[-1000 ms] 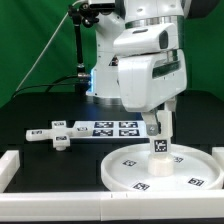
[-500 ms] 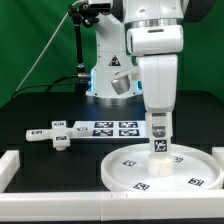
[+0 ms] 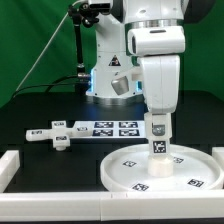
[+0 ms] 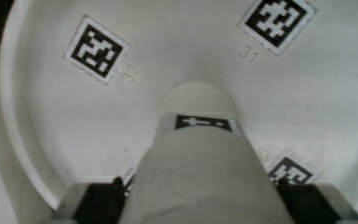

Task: Assemble round table

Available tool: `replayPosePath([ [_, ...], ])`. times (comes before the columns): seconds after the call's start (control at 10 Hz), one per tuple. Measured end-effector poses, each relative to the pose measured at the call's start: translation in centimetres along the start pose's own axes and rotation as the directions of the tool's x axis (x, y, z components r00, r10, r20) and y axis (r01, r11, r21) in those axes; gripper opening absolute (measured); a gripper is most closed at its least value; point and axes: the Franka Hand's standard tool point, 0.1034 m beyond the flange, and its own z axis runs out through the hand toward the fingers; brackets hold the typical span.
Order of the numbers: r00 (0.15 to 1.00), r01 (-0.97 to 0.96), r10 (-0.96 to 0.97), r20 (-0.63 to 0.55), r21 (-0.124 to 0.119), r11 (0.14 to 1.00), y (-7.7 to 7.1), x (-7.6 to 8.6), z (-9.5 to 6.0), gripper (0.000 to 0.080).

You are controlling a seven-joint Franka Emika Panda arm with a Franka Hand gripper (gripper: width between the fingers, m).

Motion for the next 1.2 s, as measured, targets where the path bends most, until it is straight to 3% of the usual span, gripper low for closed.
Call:
replayPosePath([
  [0.2, 0.999, -0.047, 0.047, 0.000, 0.000, 0.999, 0.00, -0.01, 0.01, 0.0408],
  [0.4, 0.973, -0.229, 0.229, -0.002, 0.002, 0.973, -0.03, 0.01, 0.03, 0.0408],
  [0.6, 0.886, -0.463, 0.463, -0.001, 0.004, 0.886, -0.08, 0.07, 0.04, 0.0409],
  [0.8, 0.742, -0.670, 0.670, 0.002, 0.008, 0.742, -0.27, 0.60, 0.10, 0.0409],
  [1.2, 0.583, -0.812, 0.812, 0.004, 0.009, 0.583, -0.38, 0.64, 0.19, 0.0409],
])
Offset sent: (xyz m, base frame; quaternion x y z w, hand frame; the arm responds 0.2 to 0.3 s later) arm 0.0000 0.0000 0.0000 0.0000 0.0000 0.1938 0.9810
